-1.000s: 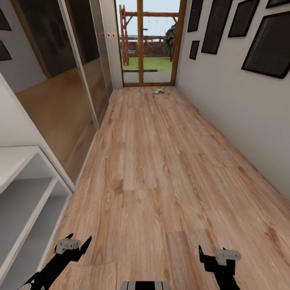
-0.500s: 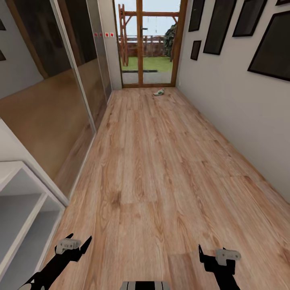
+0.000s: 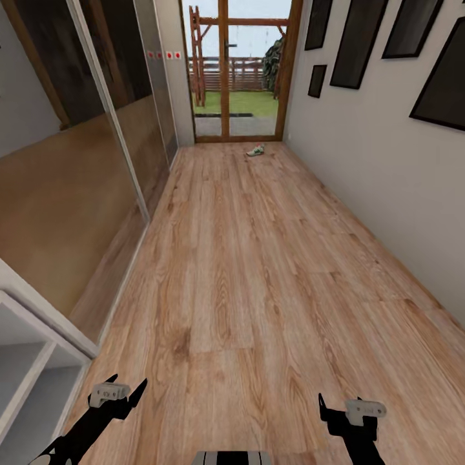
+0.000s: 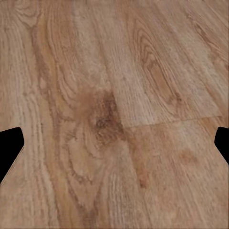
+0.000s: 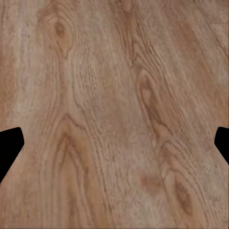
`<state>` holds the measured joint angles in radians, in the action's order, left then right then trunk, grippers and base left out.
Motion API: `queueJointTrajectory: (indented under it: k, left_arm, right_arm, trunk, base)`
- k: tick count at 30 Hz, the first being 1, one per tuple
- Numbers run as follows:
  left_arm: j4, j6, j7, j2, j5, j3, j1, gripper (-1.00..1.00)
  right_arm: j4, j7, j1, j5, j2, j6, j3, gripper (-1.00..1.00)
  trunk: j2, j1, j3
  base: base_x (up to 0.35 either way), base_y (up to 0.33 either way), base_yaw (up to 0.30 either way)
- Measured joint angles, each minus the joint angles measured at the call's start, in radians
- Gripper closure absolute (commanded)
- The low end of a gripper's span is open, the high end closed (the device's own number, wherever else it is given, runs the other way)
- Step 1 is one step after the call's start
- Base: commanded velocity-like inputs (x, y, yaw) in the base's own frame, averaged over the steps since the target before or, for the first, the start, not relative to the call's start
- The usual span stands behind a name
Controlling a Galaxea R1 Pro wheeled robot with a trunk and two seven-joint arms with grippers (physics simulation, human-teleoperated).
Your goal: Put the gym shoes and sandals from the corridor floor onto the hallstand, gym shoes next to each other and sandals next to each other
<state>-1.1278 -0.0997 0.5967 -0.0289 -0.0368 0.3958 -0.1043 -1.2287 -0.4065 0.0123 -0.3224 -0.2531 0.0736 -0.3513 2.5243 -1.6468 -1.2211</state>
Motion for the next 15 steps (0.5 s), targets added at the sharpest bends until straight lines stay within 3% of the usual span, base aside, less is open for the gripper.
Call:
queueJointTrajectory:
  k: [15]
  left_arm:
    - [0.0, 0.0, 0.001, 0.0, 0.0, 0.0, 0.0, -1.0]
  right_arm:
    - [0.0, 0.0, 0.0, -0.001, 0.0, -0.001, 0.0, -1.0]
  trunk:
    - [0.0, 0.0, 0.0]
  base:
    - [0.33, 0.0, 0.0]
